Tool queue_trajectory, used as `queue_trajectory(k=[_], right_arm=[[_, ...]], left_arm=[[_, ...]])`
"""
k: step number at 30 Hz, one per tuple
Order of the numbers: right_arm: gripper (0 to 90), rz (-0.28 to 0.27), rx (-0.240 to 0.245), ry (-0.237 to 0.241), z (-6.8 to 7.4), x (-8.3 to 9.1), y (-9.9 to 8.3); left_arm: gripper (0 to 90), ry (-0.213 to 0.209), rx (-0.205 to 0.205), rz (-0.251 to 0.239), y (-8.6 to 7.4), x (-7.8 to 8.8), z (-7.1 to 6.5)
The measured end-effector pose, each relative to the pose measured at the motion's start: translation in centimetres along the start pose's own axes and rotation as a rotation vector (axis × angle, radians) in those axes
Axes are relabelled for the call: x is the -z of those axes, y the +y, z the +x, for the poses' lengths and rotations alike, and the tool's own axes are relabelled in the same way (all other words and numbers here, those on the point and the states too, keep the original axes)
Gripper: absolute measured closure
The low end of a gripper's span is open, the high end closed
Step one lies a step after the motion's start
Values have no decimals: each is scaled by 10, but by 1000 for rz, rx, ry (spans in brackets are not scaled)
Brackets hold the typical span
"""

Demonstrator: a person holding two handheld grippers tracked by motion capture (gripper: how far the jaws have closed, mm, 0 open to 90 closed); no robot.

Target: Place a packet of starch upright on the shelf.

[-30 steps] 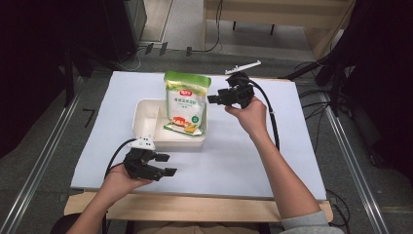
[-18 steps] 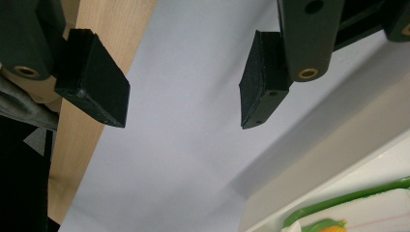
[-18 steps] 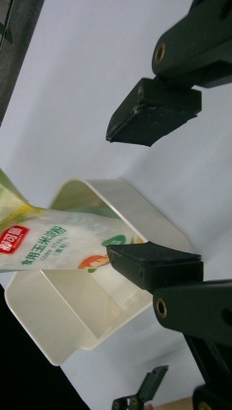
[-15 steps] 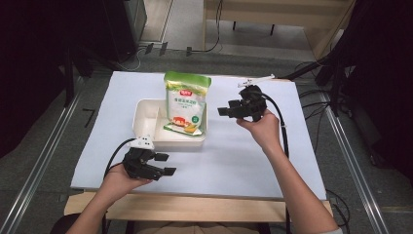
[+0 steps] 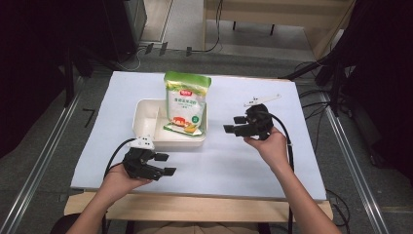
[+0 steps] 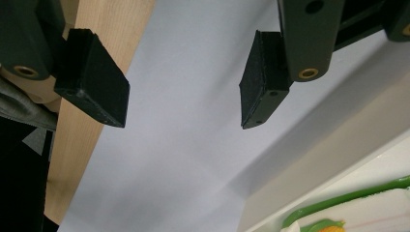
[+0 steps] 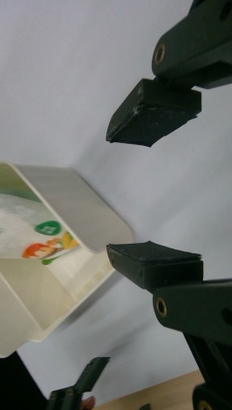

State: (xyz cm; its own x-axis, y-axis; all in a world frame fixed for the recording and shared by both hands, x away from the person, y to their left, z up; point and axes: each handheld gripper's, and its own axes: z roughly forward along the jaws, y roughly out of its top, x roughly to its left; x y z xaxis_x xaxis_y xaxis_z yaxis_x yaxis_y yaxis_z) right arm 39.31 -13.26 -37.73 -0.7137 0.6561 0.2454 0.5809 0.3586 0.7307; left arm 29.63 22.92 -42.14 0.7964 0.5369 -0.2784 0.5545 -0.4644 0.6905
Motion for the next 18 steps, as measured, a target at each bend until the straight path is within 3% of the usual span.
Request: queue_trajectory(k=[9,13,18], right_arm=[[430,-17,-23,25,1,-5,-30],[441,-49,-51,63,-1,-9,-39],[441,-22,-41,42,-1,-16,-44]], left_arm=[[353,-1,-1,6,0,-1,0],[348,1,-8,8,0,-1,0],[345,1,-6,7,0,-1,-1]])
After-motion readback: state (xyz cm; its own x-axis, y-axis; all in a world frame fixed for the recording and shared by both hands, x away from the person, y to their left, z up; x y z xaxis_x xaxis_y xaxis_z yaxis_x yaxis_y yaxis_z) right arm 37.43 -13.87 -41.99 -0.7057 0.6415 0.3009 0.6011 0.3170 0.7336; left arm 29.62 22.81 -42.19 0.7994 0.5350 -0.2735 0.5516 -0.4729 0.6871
